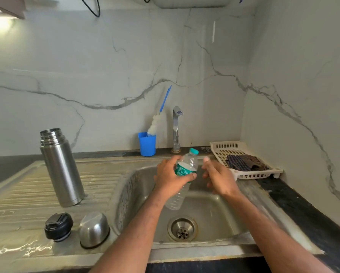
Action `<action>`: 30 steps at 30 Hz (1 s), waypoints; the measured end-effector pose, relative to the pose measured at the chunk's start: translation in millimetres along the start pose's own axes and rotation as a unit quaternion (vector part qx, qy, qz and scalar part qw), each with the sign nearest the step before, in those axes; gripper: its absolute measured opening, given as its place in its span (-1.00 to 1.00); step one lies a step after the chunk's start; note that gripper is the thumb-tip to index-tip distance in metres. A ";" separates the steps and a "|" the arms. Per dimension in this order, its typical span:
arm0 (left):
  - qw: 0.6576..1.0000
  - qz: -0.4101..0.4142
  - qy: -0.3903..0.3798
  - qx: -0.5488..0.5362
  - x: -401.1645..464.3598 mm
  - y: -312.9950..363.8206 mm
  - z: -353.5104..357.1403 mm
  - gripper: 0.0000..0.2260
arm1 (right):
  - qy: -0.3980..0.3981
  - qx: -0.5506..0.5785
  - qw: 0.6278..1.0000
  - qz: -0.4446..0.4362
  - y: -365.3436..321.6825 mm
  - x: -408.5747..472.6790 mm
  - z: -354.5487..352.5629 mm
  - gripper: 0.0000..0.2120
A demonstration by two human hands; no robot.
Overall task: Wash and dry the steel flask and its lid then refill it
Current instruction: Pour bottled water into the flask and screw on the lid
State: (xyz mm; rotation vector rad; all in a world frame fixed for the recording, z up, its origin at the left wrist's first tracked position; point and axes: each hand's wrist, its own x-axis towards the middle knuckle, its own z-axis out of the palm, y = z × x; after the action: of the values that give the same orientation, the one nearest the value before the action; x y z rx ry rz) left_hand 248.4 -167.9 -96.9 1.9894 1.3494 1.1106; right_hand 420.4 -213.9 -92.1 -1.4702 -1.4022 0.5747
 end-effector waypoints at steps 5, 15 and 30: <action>0.995 -0.022 -0.018 -0.092 9.2 4.9 -42.0 -0.49 | -0.139 -0.020 0.989 -0.050 -16.4 18.5 29.9 -0.48; 0.980 -0.133 0.035 -0.142 47.1 -29.5 -147.7 -0.45 | -0.152 -0.009 0.982 -0.114 -68.0 87.9 129.7 -0.47; 0.968 -0.164 0.083 0.173 108.7 -130.7 -165.1 -0.75 | -0.075 -0.025 0.994 -0.080 -95.7 204.5 248.0 -0.38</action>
State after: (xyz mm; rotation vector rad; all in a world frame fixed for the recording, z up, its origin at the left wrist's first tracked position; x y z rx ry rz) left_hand 62.3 -24.3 -67.0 1.8323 1.9929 0.9509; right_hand 208.2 42.5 -50.8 -1.3607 -1.6466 0.5620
